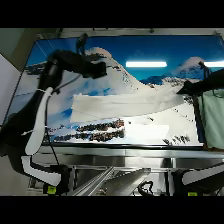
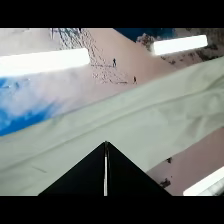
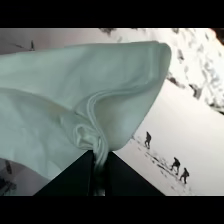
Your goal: Fold the shirts.
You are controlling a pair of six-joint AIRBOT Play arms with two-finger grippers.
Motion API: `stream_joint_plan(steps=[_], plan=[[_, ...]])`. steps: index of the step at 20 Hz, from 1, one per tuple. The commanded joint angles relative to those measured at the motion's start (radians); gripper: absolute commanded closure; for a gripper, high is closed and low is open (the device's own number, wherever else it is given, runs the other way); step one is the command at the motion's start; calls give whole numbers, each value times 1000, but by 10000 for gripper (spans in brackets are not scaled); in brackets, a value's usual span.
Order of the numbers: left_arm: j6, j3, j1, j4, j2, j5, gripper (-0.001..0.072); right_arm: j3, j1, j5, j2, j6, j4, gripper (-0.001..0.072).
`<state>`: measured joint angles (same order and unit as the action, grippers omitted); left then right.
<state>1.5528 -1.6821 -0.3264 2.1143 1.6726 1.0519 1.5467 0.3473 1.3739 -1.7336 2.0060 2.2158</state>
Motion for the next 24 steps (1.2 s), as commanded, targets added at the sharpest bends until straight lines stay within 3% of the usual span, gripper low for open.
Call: stream_joint_plan(steps=[1,7,14,19,24], plan=[[1,98,-154,8,100,-109,694,89,0,115,132,-21,26,691],[-63,-76,-335,10,369,-87,695,148,-2,209,346,-84,40,691],[-126,-378,-423,77,556,-81,694,148,-61,290,391,-127,48,691],[-109,-355,-387,112,462,65,694,147,-69,287,391,-169,48,691],[-40,-344,-187,59,139,297,694,146,-200,224,391,-244,48,691]])
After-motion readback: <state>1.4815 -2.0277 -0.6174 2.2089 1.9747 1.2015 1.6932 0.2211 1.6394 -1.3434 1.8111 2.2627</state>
